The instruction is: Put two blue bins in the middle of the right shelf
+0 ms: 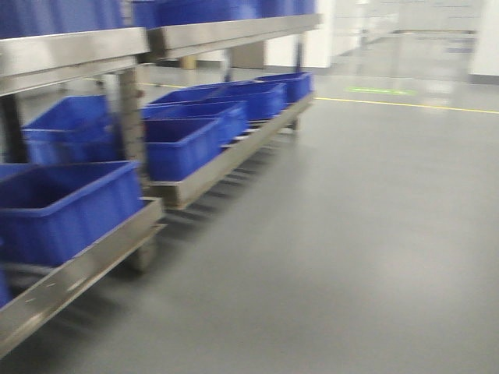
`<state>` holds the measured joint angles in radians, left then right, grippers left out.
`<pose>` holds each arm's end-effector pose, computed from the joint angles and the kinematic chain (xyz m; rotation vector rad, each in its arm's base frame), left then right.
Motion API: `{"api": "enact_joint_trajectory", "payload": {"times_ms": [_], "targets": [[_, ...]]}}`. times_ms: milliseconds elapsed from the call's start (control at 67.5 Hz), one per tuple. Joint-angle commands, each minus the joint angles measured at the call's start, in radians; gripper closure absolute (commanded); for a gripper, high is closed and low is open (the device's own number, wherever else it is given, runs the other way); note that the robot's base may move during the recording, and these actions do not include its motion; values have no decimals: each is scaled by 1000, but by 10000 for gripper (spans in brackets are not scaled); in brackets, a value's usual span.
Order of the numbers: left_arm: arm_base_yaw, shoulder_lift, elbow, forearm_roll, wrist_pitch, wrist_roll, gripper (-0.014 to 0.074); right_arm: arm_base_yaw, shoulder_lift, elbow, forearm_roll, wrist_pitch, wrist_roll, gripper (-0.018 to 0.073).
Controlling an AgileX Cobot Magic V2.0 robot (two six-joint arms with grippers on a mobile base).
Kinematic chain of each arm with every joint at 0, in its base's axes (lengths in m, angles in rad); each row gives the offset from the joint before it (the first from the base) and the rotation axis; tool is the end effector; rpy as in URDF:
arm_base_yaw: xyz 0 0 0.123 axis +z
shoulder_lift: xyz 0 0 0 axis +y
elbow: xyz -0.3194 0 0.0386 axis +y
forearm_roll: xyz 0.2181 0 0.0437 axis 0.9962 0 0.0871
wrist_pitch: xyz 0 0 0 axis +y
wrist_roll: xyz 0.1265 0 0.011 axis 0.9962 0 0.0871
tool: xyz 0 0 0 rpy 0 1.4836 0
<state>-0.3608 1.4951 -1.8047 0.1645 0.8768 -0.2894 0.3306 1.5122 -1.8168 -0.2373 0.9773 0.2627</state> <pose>0.3058 -0.0983 0.4950 0.1022 2.0441 -0.2117 0.3102 0.0803 0.4837 -0.1013 2.1289 0.0601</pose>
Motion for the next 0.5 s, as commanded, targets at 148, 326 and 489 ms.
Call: {"api": "enact_joint_trajectory", "payload": {"times_ms": [148, 326, 489], "targets": [[-20, -13, -17, -64, -58, -1, 707, 1, 1, -7, -14, -51, 24, 712], [-20, -13, -17, -63, -58, -1, 707, 1, 1, -7, -14, -51, 24, 712], [-20, -13, -17, -63, -58, -1, 707, 1, 1, -7, -14, -51, 24, 712]]}}
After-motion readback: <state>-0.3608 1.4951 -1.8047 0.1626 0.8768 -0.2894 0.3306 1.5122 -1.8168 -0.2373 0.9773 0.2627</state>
